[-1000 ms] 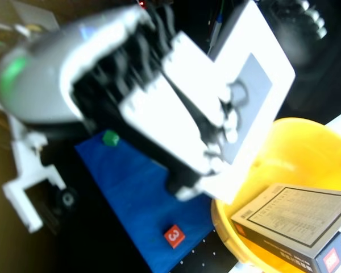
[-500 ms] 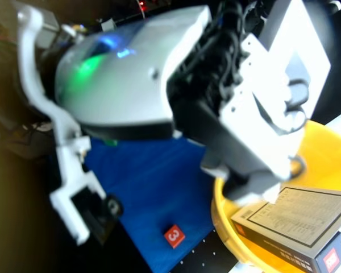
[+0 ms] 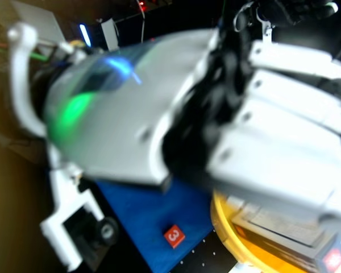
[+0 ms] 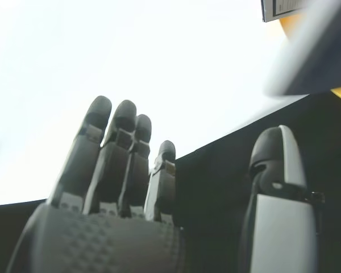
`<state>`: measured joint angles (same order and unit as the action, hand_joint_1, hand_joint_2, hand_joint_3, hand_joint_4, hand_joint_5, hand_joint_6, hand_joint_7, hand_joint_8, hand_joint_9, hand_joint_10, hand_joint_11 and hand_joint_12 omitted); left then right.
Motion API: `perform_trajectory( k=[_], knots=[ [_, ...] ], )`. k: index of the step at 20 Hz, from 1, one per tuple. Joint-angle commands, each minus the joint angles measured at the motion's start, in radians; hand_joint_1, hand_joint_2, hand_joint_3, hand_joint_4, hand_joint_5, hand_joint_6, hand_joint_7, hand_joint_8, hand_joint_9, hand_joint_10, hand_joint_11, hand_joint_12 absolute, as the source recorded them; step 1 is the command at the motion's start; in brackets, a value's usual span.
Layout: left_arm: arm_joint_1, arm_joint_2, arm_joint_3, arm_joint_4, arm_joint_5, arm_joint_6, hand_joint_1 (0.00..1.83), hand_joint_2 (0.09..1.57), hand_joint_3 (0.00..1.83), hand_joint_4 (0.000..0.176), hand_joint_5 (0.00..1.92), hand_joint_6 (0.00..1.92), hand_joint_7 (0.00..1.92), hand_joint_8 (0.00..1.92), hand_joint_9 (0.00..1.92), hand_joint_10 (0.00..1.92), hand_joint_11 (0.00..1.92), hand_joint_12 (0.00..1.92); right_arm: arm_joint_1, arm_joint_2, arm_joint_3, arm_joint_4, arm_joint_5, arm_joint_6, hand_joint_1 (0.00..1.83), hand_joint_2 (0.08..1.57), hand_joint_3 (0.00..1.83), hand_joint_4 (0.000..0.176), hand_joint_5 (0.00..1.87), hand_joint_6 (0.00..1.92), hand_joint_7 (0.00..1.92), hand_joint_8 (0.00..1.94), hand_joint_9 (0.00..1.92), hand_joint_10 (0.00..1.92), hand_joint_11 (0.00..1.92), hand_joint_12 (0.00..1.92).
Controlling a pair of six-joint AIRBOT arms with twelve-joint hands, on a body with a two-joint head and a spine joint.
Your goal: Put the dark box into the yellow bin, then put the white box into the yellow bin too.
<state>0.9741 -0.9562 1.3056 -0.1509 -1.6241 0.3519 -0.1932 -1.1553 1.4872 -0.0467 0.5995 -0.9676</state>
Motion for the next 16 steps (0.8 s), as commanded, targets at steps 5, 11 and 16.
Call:
perform_trajectory(
  k=[5,11,16],
  knots=[
    [-0.01,-0.003,0.004,-0.03,-0.107,-0.005,0.97,0.91,0.0,0.036,0.24,0.01,0.12,0.01,0.14,0.01,0.16,0.02,0.004,0.03,-0.03,0.011,0.119,0.001,0.89,0.81,0.0,0.176,0.21,0.0,0.39,0.0,0.44,0.0,0.32,0.16],
    [-0.006,-0.004,0.005,-0.045,-0.105,-0.005,0.93,0.91,0.0,0.035,0.22,0.0,0.15,0.01,0.12,0.0,0.16,0.02,0.001,0.123,-0.128,0.011,0.12,0.001,0.86,0.75,0.0,0.15,0.06,0.0,0.38,0.0,0.36,0.0,0.18,0.09],
    [0.011,-0.004,0.006,-0.068,-0.1,-0.006,0.81,0.88,0.0,0.016,0.21,0.0,0.14,0.0,0.15,0.01,0.16,0.02,-0.003,0.201,-0.218,0.011,0.138,0.001,0.79,0.8,0.01,0.132,0.01,0.0,0.37,0.0,0.31,0.0,0.16,0.07]
  ],
)
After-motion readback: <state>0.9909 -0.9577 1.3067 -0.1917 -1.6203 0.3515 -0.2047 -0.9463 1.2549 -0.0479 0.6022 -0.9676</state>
